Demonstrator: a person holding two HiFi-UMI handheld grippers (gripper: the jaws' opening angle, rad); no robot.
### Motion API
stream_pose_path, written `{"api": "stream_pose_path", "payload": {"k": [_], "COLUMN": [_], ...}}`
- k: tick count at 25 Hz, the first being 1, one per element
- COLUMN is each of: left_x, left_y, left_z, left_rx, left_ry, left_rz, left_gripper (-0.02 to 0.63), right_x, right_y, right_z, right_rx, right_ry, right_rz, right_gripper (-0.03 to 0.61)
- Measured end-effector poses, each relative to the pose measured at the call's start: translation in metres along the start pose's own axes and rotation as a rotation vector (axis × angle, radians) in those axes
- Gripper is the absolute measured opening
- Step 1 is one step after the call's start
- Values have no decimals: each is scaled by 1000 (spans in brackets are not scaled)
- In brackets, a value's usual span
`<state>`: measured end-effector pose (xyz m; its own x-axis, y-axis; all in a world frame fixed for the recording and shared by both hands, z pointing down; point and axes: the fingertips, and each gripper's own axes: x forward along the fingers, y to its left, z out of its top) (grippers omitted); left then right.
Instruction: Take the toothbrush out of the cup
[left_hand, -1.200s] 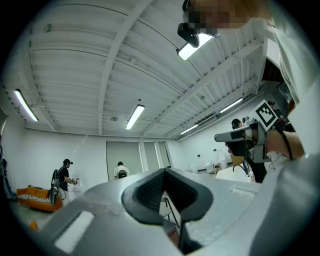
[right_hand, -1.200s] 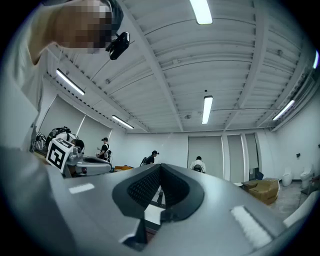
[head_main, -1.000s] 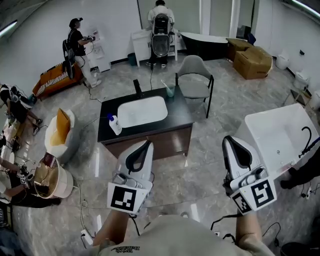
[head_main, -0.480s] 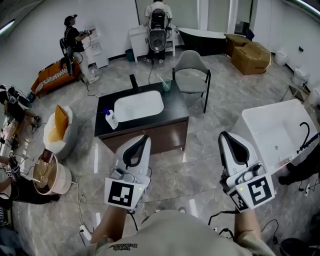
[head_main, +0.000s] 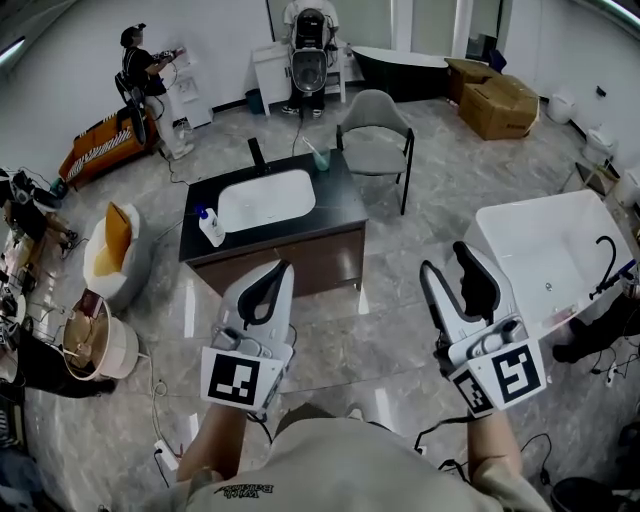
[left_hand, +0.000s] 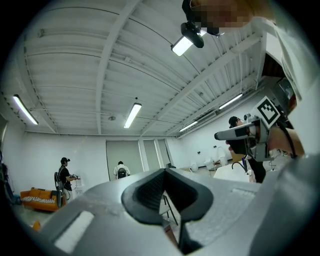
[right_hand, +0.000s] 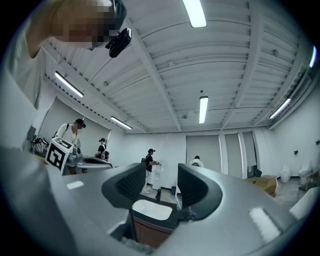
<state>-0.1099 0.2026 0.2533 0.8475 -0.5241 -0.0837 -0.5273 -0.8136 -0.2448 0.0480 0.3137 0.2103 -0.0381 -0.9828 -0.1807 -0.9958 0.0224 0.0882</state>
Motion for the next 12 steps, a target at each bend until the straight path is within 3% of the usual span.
{"api": "stream_pose_path", "payload": {"k": [9, 12], "left_x": [4, 6], "left_y": [-9, -10], "left_z": [1, -6], "left_rx": [23, -8], "left_ry": [-15, 1], "left_rz": [14, 24], "left_gripper": [3, 2], "right_x": [-5, -1], "right_y": [-13, -17], "right_z": [-11, -18], "right_rx": [-2, 11], "right_ry": [15, 18], "right_rz": [21, 24], "right_gripper": [193, 196]}}
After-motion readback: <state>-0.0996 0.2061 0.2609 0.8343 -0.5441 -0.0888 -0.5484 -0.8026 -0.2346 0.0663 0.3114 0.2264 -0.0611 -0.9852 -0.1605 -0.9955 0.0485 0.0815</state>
